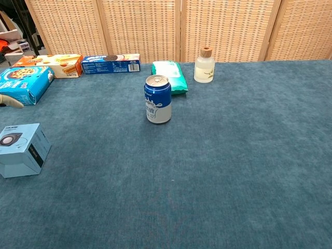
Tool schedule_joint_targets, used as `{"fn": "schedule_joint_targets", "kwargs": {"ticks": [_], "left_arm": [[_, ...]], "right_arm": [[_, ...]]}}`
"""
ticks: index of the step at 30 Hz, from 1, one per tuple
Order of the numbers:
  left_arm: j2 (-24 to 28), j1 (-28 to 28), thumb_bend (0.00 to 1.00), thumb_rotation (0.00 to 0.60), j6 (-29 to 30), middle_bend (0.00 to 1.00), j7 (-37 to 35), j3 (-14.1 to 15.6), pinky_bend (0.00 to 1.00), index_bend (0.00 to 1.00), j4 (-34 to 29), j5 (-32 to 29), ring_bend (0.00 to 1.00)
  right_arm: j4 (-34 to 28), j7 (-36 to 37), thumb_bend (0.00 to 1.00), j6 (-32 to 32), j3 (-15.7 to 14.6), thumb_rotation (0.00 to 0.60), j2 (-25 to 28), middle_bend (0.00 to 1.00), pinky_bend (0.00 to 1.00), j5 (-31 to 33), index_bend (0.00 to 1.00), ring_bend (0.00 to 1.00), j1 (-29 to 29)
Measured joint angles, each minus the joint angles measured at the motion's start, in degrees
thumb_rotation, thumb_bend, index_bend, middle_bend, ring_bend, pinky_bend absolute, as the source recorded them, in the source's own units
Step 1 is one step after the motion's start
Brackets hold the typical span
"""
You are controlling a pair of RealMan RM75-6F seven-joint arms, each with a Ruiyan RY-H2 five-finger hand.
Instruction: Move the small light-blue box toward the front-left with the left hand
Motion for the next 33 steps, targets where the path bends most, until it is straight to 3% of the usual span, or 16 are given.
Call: {"fn": "schedule_joint_targets", "kwargs": {"ticks": [7, 12, 18, 20, 23, 33], "left_arm": [[-7.65, 3.94, 0.13, 0.6, 4.22, 0.0, 7.77, -2.48, 0.0, 0.0, -1.31, -9.6, 0.0], [-12.72, 5.26, 0.13, 0.6, 6.96, 0.02, 11.84, -5.57, 0.11, 0.02, -1.17, -14.13, 0.04], [-15.51, 6.35, 0.14, 0.6, 9.57, 0.22, 15.19, -7.37, 0.27, 0.21, -0.12, -16.07, 0.21], [-16.25, 6.8, 0.14, 0.6, 10.7, 0.31, 15.68, -7.85, 0.34, 0.31, 0.26, -16.07, 0.3], [-17.17, 7.55, 0.13, 0.6, 12.38, 0.37, 16.25, -8.25, 0.4, 0.4, 1.1, -15.01, 0.36], [-15.47, 7.82, 0.16, 0.6, 10.23, 0.41, 14.85, -9.21, 0.42, 0.44, 0.88, -13.73, 0.38]], "right_arm": [[0.12, 0.96, 0.0, -0.09, -0.11, 0.6, 0.27, 0.0, 0.0, -0.24, 0.0, 0.0, -0.1], [0.23, 1.48, 0.0, -0.05, -0.07, 0.6, 0.41, 0.0, 0.0, -0.25, 0.0, 0.0, -0.17], [0.43, 1.81, 0.0, -0.27, -0.01, 0.6, 0.46, 0.0, 0.0, -0.08, 0.0, 0.0, -0.14], [0.45, 1.73, 0.0, -0.3, -0.03, 0.6, 0.43, 0.0, 0.0, -0.1, 0.0, 0.0, -0.12], [0.46, 1.55, 0.0, -0.37, -0.05, 0.6, 0.38, 0.0, 0.0, -0.07, 0.0, 0.0, -0.08], [0.46, 1.04, 0.0, -0.74, -0.1, 0.6, 0.21, 0.0, 0.0, 0.17, 0.0, 0.0, 0.07]]}}
